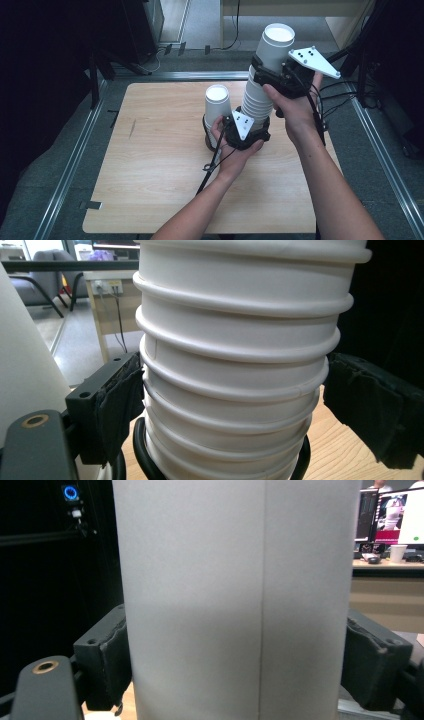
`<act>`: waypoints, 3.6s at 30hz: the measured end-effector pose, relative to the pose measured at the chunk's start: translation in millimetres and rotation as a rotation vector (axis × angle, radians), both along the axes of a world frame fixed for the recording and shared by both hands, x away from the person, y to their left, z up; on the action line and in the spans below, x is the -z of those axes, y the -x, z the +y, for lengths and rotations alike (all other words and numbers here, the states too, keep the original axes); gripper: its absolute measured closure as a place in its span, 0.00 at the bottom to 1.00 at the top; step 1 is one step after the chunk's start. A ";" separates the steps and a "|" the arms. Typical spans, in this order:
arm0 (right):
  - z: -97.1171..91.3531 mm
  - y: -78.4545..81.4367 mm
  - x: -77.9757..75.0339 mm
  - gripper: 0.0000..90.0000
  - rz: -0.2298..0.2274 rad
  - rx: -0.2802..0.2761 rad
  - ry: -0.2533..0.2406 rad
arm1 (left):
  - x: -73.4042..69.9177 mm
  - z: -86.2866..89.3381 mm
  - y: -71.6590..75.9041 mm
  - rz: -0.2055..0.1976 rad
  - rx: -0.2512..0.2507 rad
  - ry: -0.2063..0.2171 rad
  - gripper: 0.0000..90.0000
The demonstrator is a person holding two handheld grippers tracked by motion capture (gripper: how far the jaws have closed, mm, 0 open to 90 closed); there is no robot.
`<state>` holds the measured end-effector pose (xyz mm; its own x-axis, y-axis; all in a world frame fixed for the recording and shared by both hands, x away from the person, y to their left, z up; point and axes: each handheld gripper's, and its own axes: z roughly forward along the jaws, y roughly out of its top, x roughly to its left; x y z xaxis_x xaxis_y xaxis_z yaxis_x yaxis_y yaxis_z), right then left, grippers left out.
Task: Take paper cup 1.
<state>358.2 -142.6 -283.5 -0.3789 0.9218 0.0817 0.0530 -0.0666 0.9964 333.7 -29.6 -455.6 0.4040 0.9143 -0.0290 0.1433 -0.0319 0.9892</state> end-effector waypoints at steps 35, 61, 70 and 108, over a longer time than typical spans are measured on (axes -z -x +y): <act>-16.1 5.1 4.0 0.10 0.050 -0.096 0.052 | -55.4 1.1 0.4 -0.081 0.062 0.079 0.02; -13.7 6.0 5.2 0.19 0.046 -0.111 0.078 | -79.7 -1.2 -14.4 -0.080 0.066 0.050 0.02; -17.1 0.0 10.9 0.14 0.094 -0.149 0.053 | -78.8 0.1 -16.6 -0.083 0.078 0.054 0.04; -18.1 6.9 -23.0 0.21 -0.050 -0.110 -0.006 | -76.3 3.1 -15.5 -0.092 0.093 0.055 0.07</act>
